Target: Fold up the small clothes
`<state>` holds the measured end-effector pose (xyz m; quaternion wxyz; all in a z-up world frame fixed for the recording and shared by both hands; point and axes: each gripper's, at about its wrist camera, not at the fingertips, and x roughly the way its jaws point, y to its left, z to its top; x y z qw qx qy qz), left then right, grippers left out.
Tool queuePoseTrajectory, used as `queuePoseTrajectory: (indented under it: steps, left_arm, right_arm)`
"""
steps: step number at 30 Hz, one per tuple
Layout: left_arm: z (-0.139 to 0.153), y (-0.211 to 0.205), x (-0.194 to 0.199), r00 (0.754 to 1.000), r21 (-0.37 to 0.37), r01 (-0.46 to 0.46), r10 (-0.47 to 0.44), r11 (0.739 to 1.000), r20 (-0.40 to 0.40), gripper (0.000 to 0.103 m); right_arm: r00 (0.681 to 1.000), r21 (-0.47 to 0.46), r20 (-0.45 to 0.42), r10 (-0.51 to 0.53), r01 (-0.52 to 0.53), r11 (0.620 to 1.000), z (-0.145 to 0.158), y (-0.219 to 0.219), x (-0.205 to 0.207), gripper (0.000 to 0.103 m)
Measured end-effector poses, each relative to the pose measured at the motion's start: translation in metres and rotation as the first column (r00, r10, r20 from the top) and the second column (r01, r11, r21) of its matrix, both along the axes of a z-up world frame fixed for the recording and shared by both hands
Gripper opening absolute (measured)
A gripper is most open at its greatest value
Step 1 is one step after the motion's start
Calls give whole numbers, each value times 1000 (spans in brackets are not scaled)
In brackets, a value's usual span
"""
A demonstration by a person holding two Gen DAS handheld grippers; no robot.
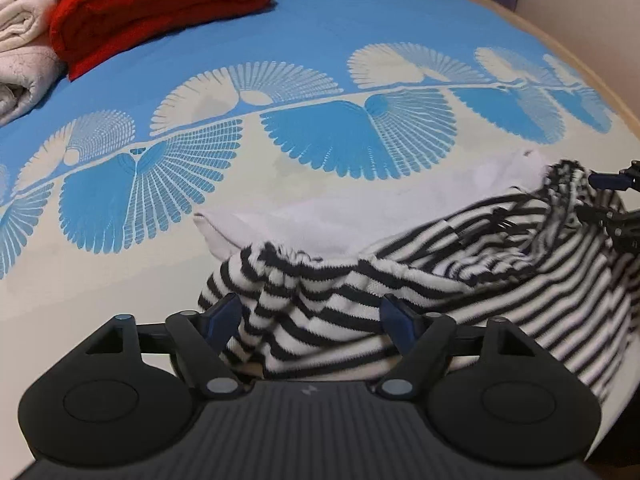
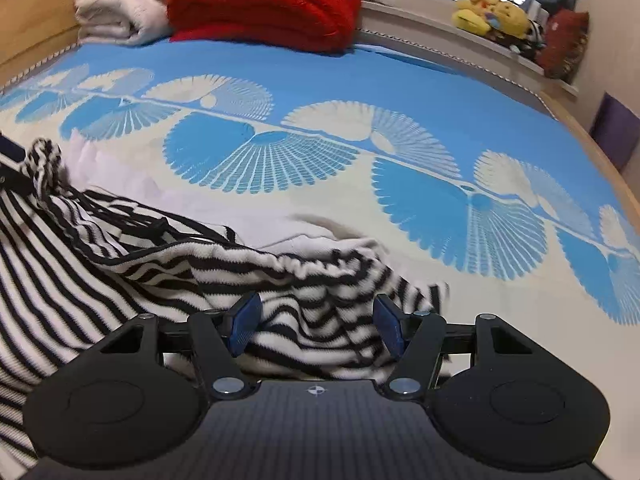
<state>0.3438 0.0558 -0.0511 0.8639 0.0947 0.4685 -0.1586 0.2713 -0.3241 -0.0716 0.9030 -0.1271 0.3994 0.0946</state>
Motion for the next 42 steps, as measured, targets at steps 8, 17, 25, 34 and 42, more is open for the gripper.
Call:
queuePoseTrajectory:
  steps: [8, 17, 25, 34, 42]
  left_arm:
    - [9, 22, 41, 984, -130, -181, 179, 975, -27, 10]
    - [14, 25, 76, 945, -239, -322, 325, 916, -25, 10]
    - [-49, 15, 98, 934, -182, -354, 336, 917, -123, 17]
    - [11, 60, 70, 908, -398, -417, 355, 817, -222, 73]
    - [65, 114, -20, 902, -309, -430, 398, 848, -165, 63]
  right_arm:
    - [997, -34, 17, -76, 77, 996, -7, 6, 44, 9]
    - [942, 153, 152, -299, 276, 949, 18, -6, 82, 7]
    - [959, -43, 18, -284, 285, 958, -51, 14, 117, 11]
    - [945, 187, 33, -326, 314, 931, 19, -19, 88, 40]
    - [899, 334, -141, -414, 437, 836, 67, -90, -7, 49]
